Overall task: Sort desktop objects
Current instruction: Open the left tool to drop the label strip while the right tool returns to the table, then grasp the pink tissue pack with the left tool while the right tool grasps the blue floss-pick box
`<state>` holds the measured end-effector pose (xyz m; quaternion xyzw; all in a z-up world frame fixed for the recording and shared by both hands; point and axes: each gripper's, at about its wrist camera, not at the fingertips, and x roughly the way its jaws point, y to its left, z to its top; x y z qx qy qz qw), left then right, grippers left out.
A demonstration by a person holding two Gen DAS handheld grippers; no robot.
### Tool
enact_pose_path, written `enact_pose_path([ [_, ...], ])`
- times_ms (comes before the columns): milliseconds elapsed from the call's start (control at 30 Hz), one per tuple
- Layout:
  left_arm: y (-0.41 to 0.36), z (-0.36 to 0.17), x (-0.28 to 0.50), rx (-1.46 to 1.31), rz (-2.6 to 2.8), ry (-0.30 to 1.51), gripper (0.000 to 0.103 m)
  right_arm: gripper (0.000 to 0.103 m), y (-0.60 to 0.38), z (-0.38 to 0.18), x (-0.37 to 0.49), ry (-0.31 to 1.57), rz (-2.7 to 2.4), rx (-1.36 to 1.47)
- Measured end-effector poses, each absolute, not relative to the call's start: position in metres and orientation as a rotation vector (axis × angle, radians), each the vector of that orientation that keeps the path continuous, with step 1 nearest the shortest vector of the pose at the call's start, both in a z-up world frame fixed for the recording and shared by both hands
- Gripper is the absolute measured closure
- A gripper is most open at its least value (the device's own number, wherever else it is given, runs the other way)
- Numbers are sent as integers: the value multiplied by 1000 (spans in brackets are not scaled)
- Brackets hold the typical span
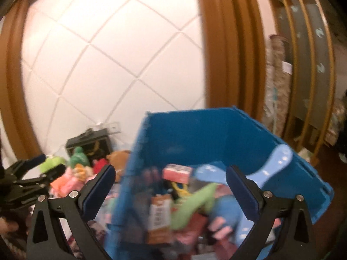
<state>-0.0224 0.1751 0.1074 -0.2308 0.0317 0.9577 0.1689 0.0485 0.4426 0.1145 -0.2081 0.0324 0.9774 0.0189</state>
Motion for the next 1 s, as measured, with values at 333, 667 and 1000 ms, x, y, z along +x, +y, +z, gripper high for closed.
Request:
enact_pose_path([
  [333,70,66,-38,-818,2794,40,20,0,334,104,40,36,3165,-680],
  [667,-7,-5,-72,-1093,2777,26,20,0,261,51,10,13,3199,-909],
  [1000,-14,-53,-124,-1225,2707,57,19,0,251,-19,-46,6,3069,-1229],
])
